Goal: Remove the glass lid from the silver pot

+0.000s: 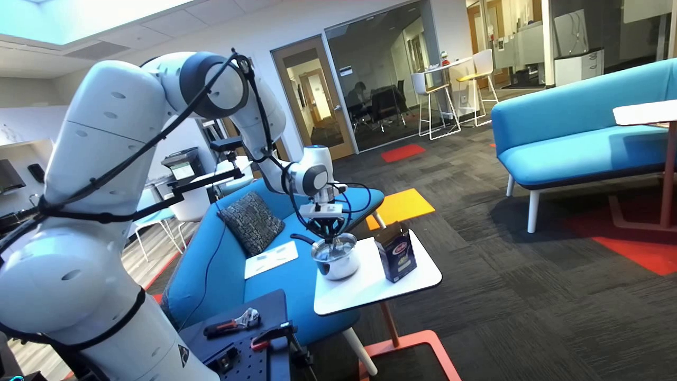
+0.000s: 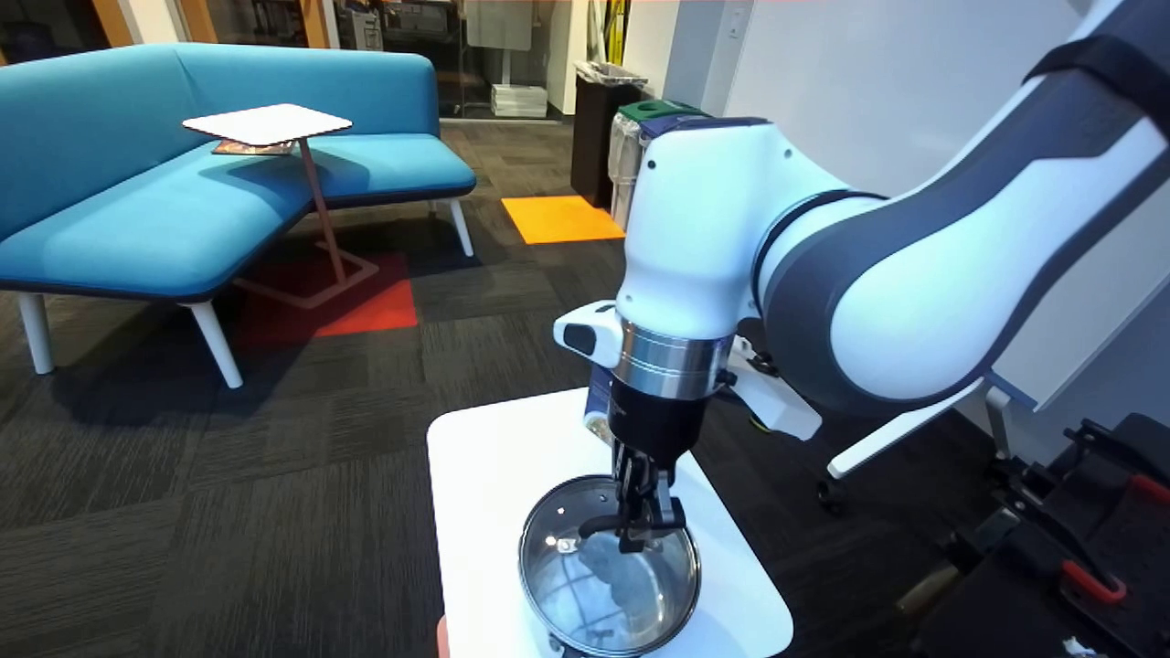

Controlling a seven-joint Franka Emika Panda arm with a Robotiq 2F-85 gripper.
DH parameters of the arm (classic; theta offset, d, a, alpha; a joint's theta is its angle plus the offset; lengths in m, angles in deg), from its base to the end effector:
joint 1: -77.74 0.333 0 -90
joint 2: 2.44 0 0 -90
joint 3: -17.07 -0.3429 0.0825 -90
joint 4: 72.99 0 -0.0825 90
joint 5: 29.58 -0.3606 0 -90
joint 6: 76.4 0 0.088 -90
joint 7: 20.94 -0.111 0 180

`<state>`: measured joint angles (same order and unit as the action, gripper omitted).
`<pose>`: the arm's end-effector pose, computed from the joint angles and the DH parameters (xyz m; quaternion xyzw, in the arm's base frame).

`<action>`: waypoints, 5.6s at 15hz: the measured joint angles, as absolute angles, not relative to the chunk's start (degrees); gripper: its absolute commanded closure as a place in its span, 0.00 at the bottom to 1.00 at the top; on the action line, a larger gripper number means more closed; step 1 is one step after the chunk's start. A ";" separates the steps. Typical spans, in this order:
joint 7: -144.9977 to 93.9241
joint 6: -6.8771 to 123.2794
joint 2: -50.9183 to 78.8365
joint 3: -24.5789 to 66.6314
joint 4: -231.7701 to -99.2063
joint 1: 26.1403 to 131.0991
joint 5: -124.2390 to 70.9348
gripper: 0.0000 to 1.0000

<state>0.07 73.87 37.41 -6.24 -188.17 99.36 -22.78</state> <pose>0.4272 0.4185 0.1643 -0.8287 -0.5505 0.0301 0.0958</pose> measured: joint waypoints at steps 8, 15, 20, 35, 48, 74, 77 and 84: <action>0.08 73.84 36.85 -6.24 -187.76 99.07 -22.72 0.96; 0.10 73.73 35.14 -6.51 -187.54 98.89 -22.72 0.96; 0.07 73.54 32.17 -7.19 -187.74 98.49 -22.72 0.96; -18.08 80.70 33.39 6.69 -178.84 106.53 -13.74 0.85; -26.80 81.21 43.32 6.83 -169.93 107.01 -18.08 0.96; -33.92 77.80 65.22 9.53 -145.24 111.04 -24.39 0.96; -33.92 75.50 66.67 9.53 -143.03 111.03 -24.70 0.96; -33.92 69.73 67.99 9.53 -139.36 110.99 -26.11 0.96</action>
